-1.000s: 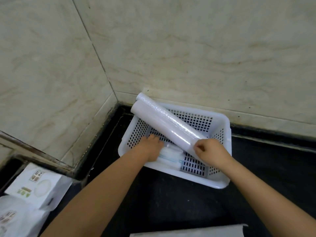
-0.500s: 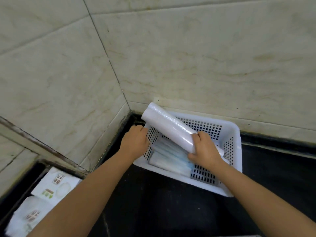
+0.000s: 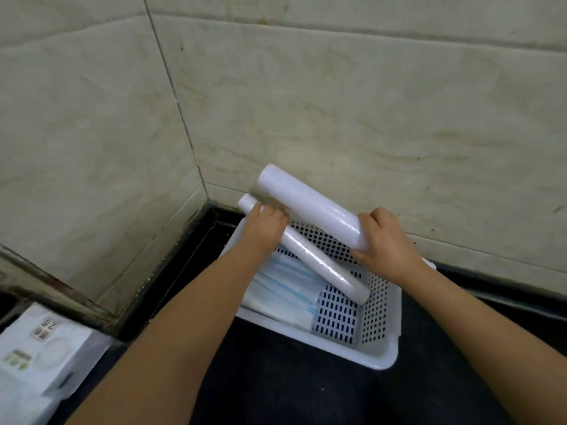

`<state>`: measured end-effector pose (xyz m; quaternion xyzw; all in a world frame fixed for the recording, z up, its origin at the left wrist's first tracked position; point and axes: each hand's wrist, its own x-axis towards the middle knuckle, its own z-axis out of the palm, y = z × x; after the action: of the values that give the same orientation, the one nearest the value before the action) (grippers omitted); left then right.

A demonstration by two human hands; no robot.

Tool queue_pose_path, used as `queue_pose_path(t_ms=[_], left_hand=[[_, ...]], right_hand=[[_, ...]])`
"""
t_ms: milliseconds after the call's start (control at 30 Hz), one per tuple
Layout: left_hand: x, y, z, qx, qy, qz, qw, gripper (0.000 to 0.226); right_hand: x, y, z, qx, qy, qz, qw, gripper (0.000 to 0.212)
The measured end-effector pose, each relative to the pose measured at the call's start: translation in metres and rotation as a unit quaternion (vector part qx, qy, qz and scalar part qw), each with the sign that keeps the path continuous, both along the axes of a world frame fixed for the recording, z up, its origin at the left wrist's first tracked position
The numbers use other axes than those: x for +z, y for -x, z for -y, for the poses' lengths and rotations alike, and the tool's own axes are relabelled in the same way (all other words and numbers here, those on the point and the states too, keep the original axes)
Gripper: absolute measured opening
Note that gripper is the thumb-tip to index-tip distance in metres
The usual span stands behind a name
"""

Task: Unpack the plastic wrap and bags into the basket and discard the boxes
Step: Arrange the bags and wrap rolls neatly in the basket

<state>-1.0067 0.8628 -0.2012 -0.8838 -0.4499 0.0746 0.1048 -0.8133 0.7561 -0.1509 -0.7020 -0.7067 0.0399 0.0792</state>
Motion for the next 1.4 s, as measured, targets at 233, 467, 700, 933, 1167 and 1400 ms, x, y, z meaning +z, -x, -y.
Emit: queue_pose_path(t_ms=[233,467,700,933,1167,1400], left_hand=[[-0.003,0.034,0.023,-0.078,-0.095,-0.025,0.992,0.040],[0.003,0.043,0.032,-0.099,-0.132,0.044,0.985,0.045],[0.001,0.054,0.016,-0.194,-0.043,0.164,0.966,0.058],[-0.002,0.049,0.020,-0.168,-0.018,0.175,0.970,0.053],[-0.004,0.051,0.022,-0.175,-0.004,0.178,0.968,0.056],[-0.001,0.054,0.026,-0.177,-0.024,0.195,0.965,0.051]], right_hand=[[-0.022,0.023,-0.029,0.034,0.043,-0.028,0.998,0.055],[-0.047,0.033,-0.043,0.033,0.088,-0.056,0.994,0.065],[-0.048,0.025,-0.052,0.055,0.144,-0.074,0.985,0.066],[-0.062,0.025,-0.045,0.038,0.138,-0.084,0.986,0.065],[-0.077,0.021,-0.035,0.037,0.125,-0.049,0.990,0.057],[-0.070,0.036,-0.025,0.002,0.124,-0.055,0.991,0.071]])
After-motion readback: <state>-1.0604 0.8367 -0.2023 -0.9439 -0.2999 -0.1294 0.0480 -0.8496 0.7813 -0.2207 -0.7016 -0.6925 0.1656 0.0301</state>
